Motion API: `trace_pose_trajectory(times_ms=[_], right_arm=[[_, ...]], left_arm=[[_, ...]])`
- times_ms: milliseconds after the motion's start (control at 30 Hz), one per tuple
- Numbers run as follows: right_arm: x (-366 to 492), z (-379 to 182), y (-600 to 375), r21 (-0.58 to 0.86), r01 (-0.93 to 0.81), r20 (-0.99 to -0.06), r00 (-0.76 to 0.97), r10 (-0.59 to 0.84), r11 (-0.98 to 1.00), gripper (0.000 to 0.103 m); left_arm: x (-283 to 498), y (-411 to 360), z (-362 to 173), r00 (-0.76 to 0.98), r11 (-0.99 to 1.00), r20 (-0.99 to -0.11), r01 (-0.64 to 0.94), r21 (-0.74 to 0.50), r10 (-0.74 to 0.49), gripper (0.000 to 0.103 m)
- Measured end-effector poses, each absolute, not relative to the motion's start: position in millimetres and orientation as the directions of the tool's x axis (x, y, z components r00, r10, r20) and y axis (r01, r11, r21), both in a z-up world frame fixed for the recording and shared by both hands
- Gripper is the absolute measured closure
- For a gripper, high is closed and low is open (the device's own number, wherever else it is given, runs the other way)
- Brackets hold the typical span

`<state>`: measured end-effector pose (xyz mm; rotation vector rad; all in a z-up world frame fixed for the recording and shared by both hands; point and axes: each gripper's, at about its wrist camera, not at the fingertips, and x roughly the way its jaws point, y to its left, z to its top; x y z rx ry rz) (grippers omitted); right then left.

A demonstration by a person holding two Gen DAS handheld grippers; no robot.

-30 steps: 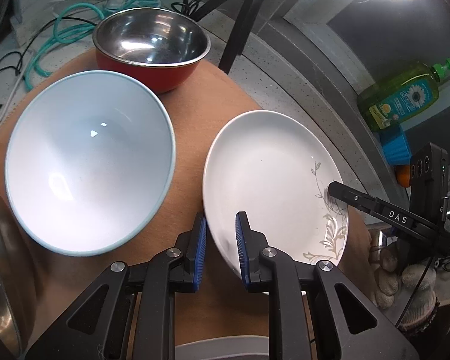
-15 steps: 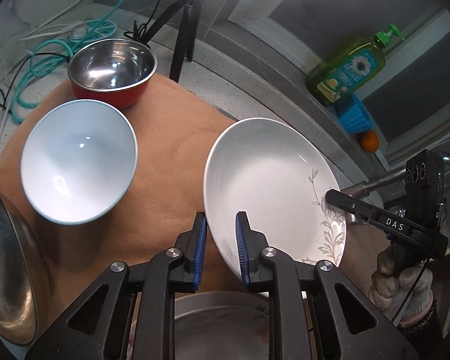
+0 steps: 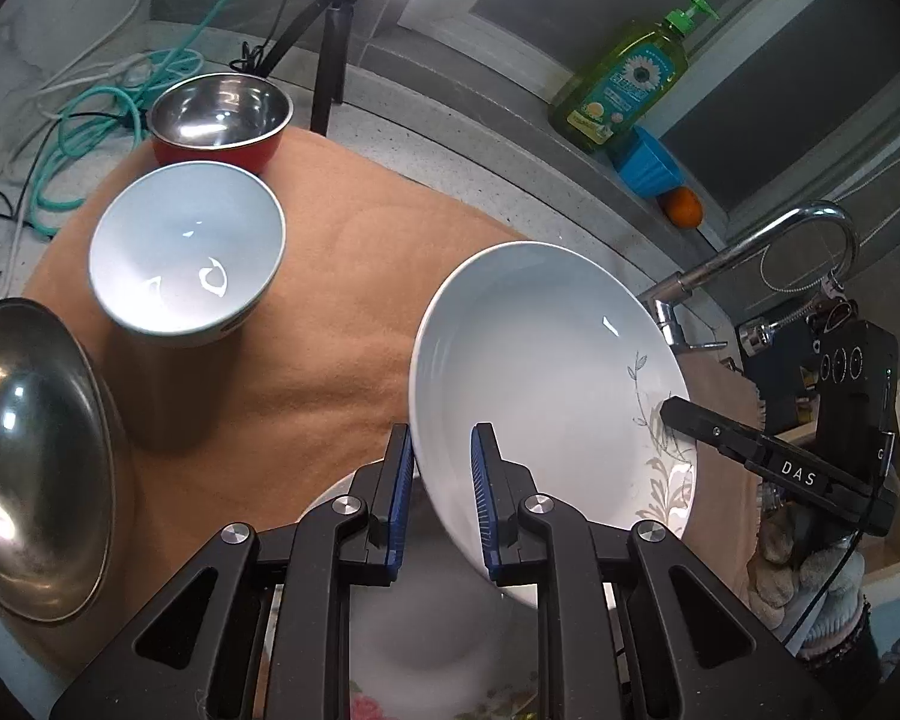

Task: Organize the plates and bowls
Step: 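Carry the white gold-leaf plate with the right gripper onto the plate stack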

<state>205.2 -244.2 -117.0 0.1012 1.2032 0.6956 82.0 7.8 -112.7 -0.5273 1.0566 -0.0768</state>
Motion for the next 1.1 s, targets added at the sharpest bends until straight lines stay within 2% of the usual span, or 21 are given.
trace_pose_trajectory(times_ms=[500,1100], right_arm=[[133,-122,-245,0.424,-0.403,-0.823,0.202,0.531,0.811,0.095],[92,-145,-248,0.428,-0.367,-0.843,0.167,0.511,0.826,0.095]], left_arm=[[42,16,-120,0.46,0.886,-0.824,-0.148,-0.439,-0.332,0.086],[14,12,-144,0.398,0.897,-0.852,-0.135,-0.42,-0.339,0.086]])
